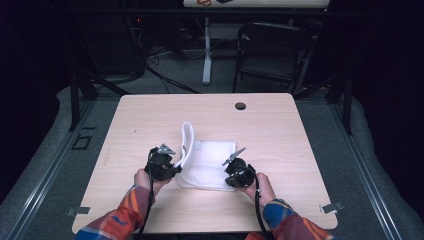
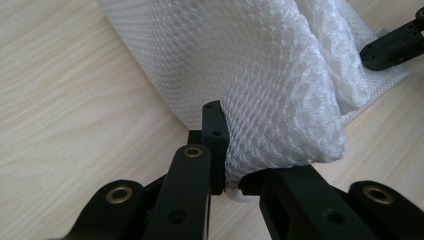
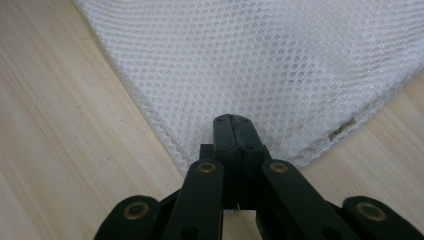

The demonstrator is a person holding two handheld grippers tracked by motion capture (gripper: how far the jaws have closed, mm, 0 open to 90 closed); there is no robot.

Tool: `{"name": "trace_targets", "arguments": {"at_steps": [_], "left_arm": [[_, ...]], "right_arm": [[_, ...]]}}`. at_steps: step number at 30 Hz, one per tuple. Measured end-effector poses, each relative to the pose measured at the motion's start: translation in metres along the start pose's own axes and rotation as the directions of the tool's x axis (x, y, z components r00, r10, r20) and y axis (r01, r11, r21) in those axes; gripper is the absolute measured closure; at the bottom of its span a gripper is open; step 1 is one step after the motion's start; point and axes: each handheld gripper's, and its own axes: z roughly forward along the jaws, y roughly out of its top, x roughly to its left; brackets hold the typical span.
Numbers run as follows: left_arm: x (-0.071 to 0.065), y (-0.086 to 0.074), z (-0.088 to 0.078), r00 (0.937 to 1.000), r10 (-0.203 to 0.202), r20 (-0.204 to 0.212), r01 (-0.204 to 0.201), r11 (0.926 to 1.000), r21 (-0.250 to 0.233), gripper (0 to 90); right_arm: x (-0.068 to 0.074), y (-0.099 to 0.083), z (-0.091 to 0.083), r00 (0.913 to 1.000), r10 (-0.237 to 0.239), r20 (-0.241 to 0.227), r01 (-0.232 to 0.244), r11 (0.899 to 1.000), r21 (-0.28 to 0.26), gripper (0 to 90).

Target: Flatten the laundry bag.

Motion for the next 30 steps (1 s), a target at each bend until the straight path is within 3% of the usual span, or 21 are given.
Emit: {"name": "trace_targets", "arguments": {"at_steps": [7, 18, 30], "left_arm": [[0.002, -0.002, 0.0, 0.9996, -0.029, 0.007, 0.029, 0.9996, 0.008, 85.0], [0.008, -0.009, -0.003, 0.9967, -0.075, 0.033, 0.073, 0.9962, 0.048, 84.9], [0.012, -0.017, -0.003, 0.9955, -0.072, 0.061, 0.065, 0.9914, 0.114, 82.3]], "right_arm": [[0.001, 0.0, -0.001, 0.9993, -0.017, 0.032, 0.017, 1.0, 0.006, 90.0], [-0.003, -0.001, -0.001, 0.9991, -0.022, 0.037, 0.022, 1.0, 0.014, 90.0], [-0.014, -0.003, -0.005, 0.9997, 0.009, 0.025, -0.01, 0.999, 0.03, 90.0]]}}
